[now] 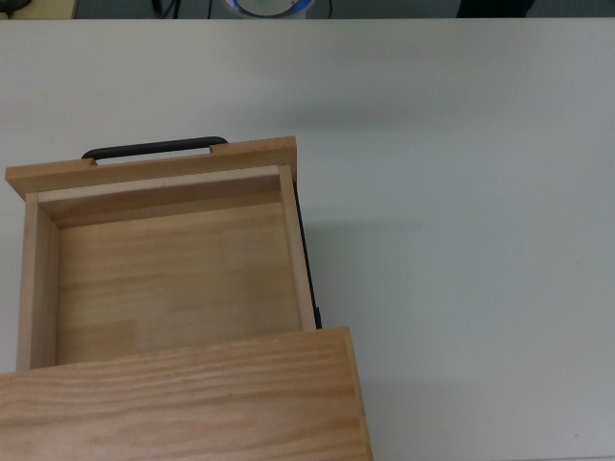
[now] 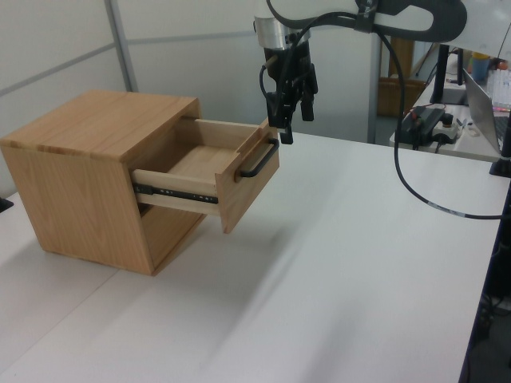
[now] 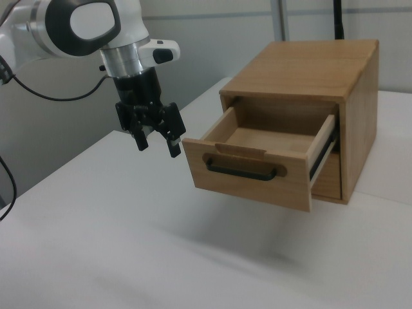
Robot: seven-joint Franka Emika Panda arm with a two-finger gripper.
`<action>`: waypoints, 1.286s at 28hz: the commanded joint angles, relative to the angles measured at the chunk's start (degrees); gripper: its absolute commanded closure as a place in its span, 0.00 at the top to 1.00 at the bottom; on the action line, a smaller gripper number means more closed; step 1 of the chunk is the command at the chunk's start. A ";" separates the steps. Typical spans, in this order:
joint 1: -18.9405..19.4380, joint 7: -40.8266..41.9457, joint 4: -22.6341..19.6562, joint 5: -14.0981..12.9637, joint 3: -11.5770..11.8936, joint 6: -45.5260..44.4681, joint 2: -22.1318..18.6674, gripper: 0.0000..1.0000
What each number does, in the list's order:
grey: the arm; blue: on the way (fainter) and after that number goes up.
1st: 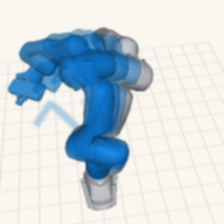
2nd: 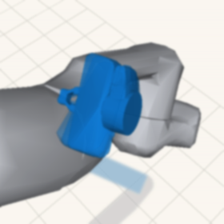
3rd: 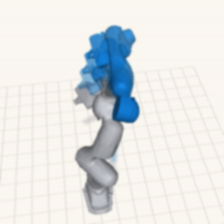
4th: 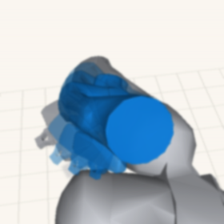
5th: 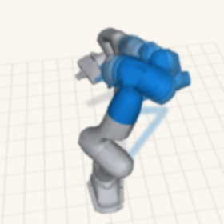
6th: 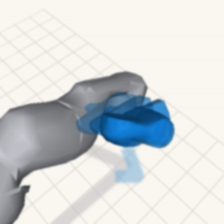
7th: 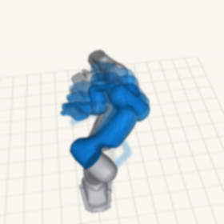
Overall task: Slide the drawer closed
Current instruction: 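Move the gripper down toward the open drawer's front panel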
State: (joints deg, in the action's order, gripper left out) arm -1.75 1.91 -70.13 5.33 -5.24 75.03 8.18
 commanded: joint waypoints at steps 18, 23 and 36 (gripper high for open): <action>-0.18 -0.77 -1.94 -0.41 0.59 0.73 -0.01 0.00; -0.27 -0.59 -2.38 -0.15 0.76 0.91 0.78 0.00; -0.10 -0.50 -2.73 3.63 0.94 1.52 8.60 0.00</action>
State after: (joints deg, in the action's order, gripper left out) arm -2.21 1.72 -72.25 7.37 -4.65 75.03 14.52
